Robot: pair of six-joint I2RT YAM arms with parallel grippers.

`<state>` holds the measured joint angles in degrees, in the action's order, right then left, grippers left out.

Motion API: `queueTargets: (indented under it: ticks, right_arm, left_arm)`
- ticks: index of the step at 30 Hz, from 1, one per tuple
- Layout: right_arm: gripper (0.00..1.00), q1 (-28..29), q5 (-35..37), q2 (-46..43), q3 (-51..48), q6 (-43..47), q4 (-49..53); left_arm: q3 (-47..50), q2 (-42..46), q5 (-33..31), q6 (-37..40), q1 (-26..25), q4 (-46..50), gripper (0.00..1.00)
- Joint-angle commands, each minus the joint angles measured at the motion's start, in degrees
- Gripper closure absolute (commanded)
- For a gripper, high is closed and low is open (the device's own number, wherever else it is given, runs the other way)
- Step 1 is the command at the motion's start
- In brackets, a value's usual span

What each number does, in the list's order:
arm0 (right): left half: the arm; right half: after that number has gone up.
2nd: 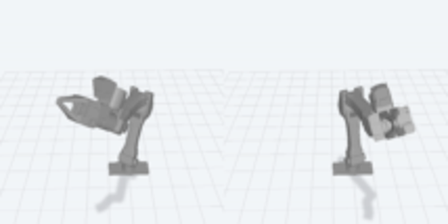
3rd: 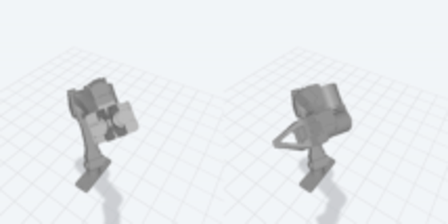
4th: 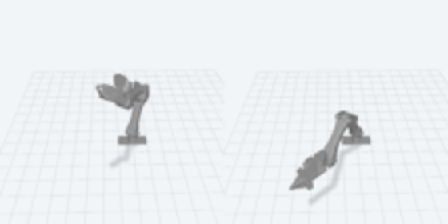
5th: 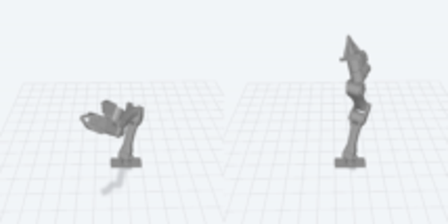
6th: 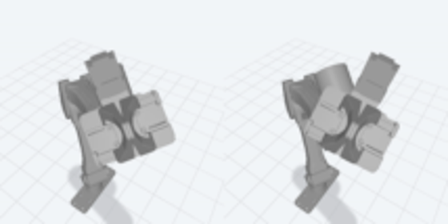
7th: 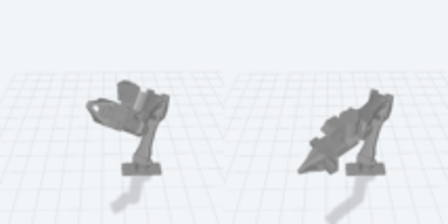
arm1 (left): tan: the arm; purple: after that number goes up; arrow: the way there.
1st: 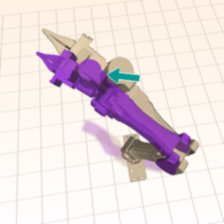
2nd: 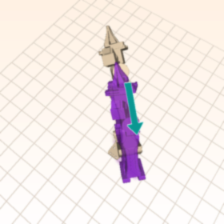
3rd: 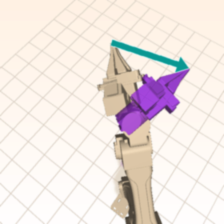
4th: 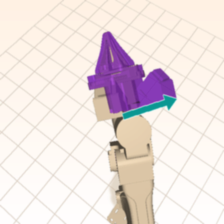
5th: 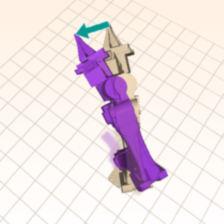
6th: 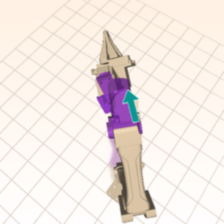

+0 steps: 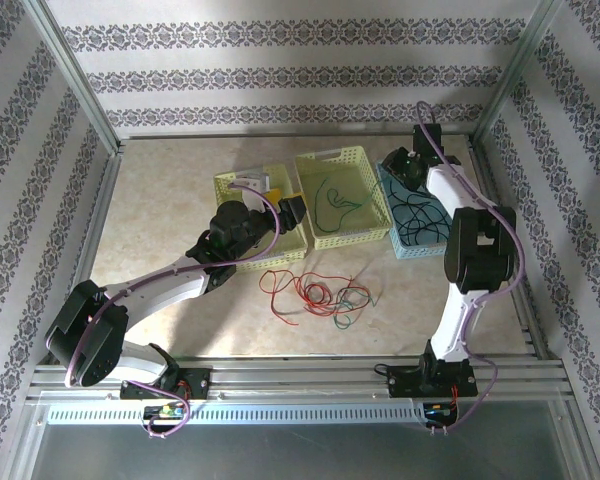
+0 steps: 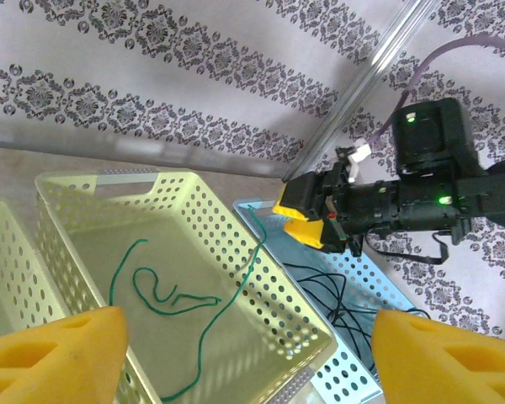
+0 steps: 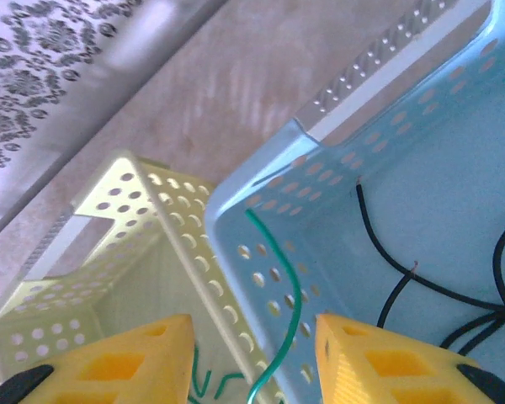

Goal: Untangle the cables

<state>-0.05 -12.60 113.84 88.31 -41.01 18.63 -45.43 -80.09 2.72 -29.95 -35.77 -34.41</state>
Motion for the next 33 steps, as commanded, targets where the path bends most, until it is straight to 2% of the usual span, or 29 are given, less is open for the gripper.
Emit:
queueTargets:
  ticks: [1, 8, 11, 16, 23, 28, 33]
  right_arm:
    - [0.59, -0.8, -4.2, 1.8, 2.3, -2.0, 0.3]
    - [0.66, -1.4, -6.2, 3.7, 2.2, -3.6, -0.1]
    - [0.75, -1.4, -5.5, 3.3, 0.8, -4.4, -1.0]
    - [1.0, -1.5, -3.6, 1.8, -0.7, -4.6, -1.6]
    - [1.0, 0.1, -1.5, -4.6, -3.5, -0.7, -1.5]
    - [1.0, 5.2, 0.8, -8.7, -5.6, 7.2, 1.4]
    - [1.0, 10.7, 4.2, -8.3, -6.8, 13.8, 5.6]
  left_arm:
    - [-0.3, 0.1, -0.2, 1.5, 0.3, 1.4, 0.24]
    - [-1.4, -0.2, 0.0, 2.4, 0.4, 2.6, 0.24]
    - [-1.9, -0.4, 0.4, 2.7, 0.4, 2.7, 0.24]
    - [-2.0, -0.5, 0.8, 2.6, 0.4, 2.6, 0.24]
    - [-1.6, -0.4, 1.1, 2.1, 0.4, 2.3, 0.24]
    - [-1.1, -0.6, 1.3, 1.5, 0.4, 1.4, 0.24]
    - [-0.6, -0.2, 1.5, 1.0, 0.4, 1.1, 0.24]
